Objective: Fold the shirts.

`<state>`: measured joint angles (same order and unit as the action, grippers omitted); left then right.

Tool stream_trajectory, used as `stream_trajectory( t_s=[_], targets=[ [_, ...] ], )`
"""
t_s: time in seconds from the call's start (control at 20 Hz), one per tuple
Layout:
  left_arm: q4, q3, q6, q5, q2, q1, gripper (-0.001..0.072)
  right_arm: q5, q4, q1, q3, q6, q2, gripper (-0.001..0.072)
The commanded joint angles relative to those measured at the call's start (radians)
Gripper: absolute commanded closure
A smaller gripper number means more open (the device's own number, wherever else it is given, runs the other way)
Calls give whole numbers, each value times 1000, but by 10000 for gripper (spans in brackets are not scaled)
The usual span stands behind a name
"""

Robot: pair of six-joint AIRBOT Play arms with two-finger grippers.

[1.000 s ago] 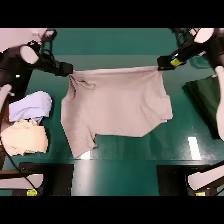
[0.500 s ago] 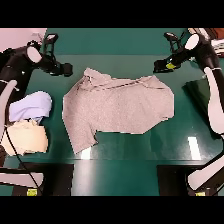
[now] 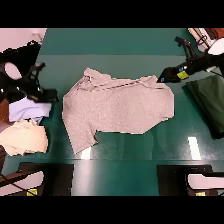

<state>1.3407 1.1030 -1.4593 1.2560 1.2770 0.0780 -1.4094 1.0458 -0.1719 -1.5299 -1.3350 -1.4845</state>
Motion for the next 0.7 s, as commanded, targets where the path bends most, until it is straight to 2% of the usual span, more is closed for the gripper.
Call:
stream_trajectory(
  t_s=[0.0,0.35,0.65],
  targets=[
    [-30,-188,1,-39,-46,10,239,3,-55,26,167,19,135,349],
    [-174,-304,1,-226,-45,9,239,43,-60,97,432,15,353,349],
    [-187,-313,1,-257,-45,9,240,49,-59,176,564,0,460,349]
  ],
)
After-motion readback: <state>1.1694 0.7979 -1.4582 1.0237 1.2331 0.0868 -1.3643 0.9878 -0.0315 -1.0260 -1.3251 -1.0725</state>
